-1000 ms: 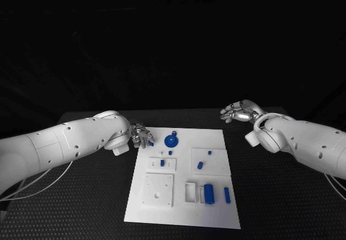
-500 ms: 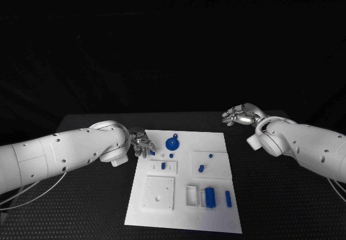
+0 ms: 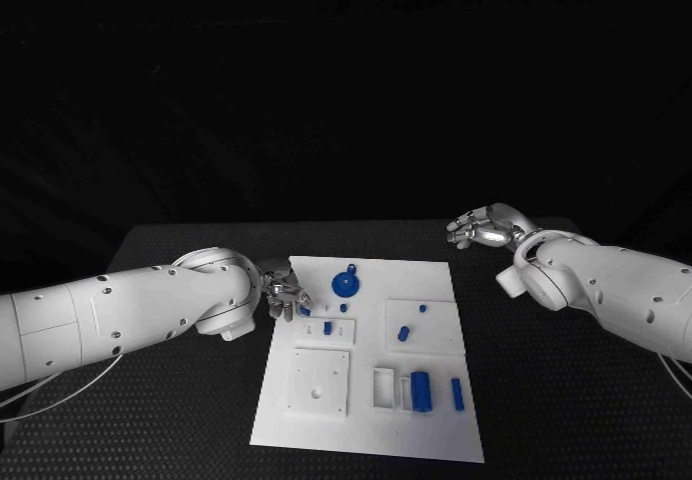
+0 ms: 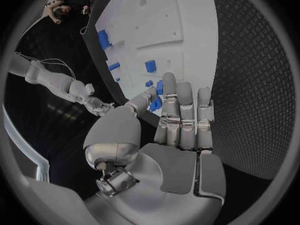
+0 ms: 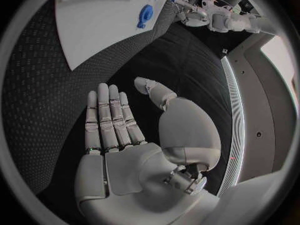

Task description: Assemble the parts on the task board

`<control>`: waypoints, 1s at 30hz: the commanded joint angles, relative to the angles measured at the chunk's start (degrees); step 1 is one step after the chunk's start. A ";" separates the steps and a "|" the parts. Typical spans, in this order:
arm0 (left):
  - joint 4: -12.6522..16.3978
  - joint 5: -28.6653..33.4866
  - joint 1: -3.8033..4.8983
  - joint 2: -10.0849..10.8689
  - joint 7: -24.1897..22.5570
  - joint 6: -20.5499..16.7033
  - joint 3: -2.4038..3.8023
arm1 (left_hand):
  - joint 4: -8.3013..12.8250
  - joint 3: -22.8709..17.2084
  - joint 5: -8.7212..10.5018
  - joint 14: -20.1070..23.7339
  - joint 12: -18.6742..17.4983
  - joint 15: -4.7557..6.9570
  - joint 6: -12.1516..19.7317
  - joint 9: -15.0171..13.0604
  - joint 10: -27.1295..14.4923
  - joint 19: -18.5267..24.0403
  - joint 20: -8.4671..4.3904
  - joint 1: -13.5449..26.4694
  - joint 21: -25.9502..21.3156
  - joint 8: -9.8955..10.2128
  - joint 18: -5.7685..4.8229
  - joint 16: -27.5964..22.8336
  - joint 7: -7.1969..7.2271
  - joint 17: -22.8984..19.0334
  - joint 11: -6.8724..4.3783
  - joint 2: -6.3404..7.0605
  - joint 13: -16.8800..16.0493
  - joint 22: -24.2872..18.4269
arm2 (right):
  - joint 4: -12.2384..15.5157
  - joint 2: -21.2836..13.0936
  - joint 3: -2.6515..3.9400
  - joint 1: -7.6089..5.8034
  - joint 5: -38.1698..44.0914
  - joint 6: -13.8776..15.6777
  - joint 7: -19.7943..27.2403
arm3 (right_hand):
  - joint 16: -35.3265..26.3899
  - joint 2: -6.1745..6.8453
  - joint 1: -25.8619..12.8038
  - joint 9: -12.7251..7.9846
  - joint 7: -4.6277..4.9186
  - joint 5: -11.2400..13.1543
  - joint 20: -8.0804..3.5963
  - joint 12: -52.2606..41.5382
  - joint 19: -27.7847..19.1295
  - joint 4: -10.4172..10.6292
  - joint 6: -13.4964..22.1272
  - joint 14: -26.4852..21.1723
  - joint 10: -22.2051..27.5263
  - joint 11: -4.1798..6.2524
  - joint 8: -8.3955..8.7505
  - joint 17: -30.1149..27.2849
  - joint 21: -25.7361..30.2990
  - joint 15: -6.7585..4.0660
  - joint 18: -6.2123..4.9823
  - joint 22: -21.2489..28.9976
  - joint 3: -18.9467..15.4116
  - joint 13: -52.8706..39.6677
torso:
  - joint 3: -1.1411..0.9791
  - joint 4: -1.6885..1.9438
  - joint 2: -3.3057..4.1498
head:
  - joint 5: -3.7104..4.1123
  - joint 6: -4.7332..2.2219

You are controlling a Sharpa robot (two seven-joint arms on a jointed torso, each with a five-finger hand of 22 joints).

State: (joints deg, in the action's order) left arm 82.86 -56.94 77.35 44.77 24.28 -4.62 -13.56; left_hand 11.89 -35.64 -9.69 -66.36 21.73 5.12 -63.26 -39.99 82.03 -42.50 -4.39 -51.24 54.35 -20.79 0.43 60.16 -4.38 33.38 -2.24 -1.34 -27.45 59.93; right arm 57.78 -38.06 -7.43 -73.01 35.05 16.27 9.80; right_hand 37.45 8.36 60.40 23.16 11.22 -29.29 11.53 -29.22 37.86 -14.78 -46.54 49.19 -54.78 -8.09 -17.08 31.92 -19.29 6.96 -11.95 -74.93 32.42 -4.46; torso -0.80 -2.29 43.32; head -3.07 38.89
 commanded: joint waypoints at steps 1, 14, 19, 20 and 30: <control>0.54 -2.55 -0.03 -0.10 0.41 -1.16 -0.11 | -0.11 -0.28 -0.31 -0.50 0.24 0.11 -2.62 -0.01 0.47 -0.39 -5.54 -0.27 0.33 -0.34 0.51 0.33 2.14 0.09 -0.03 0.54 -0.12 0.09 | 0.18 -0.03 0.01 0.00 0.02 -0.43 0.39 | 0.38 0.16 -0.44 -0.07 0.41 -0.23 0.30 0.19 0.06 -0.13 0.06 -0.41 -0.11 0.00 -0.31 -0.09 0.34 -0.11 -0.66 -0.98 -0.33 0.06 | 0.00 -0.05 0.00 | -0.04 0.16; 1.16 -3.62 -0.97 -0.70 1.11 -0.71 -0.24 | -0.32 -0.33 -0.36 -0.70 0.31 0.21 -2.81 -0.08 0.63 -0.47 -5.64 -0.21 0.34 -0.35 0.44 0.49 2.20 0.14 -0.13 0.74 -0.42 0.22 | 0.42 -0.10 0.01 0.00 0.02 -0.39 0.41 | 0.39 0.16 -0.46 -0.08 0.41 -0.27 0.32 0.18 0.09 -0.09 0.06 -0.41 -0.11 -0.01 -0.32 -0.11 0.39 -0.11 -0.67 -1.01 -0.34 0.07 | 0.01 -0.09 0.01 | -0.15 0.72; 0.71 -3.63 -1.26 -0.83 0.96 -0.52 -0.24 | -0.36 -0.32 -0.37 -0.71 0.32 0.22 -2.84 -0.09 0.65 -0.46 -5.65 -0.18 0.33 -0.35 0.42 0.51 2.21 0.15 -0.14 0.76 -0.46 0.24 | 0.51 -0.14 0.01 0.00 0.01 -0.39 0.39 | 0.40 0.17 -0.46 -0.09 0.41 -0.28 0.32 0.18 0.09 -0.09 0.06 -0.42 -0.11 0.00 -0.33 -0.11 0.40 -0.11 -0.67 -1.02 -0.35 0.07 | 0.02 -0.08 0.01 | -0.22 0.91; 0.64 -3.63 -1.34 -0.86 0.94 -0.53 -0.24 | -0.37 -0.32 -0.38 -0.72 0.32 0.22 -2.85 -0.09 0.65 -0.46 -5.65 -0.17 0.33 -0.35 0.42 0.52 2.22 0.15 -0.14 0.77 -0.48 0.24 | 0.57 -0.14 0.01 0.00 -0.01 -0.39 0.39 | 0.40 0.17 -0.47 -0.09 0.41 -0.29 0.32 0.18 0.10 -0.09 0.06 -0.42 -0.11 -0.01 -0.33 -0.12 0.41 -0.11 -0.67 -1.02 -0.35 0.07 | 0.02 -0.10 0.02 | -0.25 0.89; 0.31 -4.71 -2.04 -1.55 0.79 -0.35 -0.24 | -0.37 -0.35 -0.41 -0.73 0.31 0.23 -2.87 -0.09 0.65 -0.40 -5.67 -0.17 0.30 -0.32 0.39 0.54 2.23 0.16 -0.16 0.79 -0.55 0.28 | 0.69 -0.13 0.01 0.00 -0.02 -0.46 0.40 | 0.41 0.16 -0.48 -0.10 0.41 -0.31 0.33 0.18 0.12 -0.07 0.06 -0.42 -0.12 0.00 -0.34 -0.13 0.44 -0.11 -0.68 -1.03 -0.36 0.07 | 0.07 -0.09 0.02 | -0.12 1.20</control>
State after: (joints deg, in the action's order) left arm 83.15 -60.49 75.36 43.36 25.29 -4.93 -13.81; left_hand 11.71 -35.76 -9.93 -66.57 21.72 5.33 -63.78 -40.04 82.33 -42.49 -4.39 -51.02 54.35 -21.02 0.43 60.39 -4.27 33.49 -2.35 -0.66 -27.94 60.12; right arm 58.38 -38.20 -7.43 -73.01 35.03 16.28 9.81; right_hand 37.67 8.36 60.41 23.12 11.22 -29.29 11.53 -29.22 37.86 -14.78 -46.54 49.21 -54.78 -8.08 -17.08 31.88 -19.07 6.95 -11.95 -74.92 32.42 -4.47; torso -0.77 -2.40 43.34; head -3.21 40.01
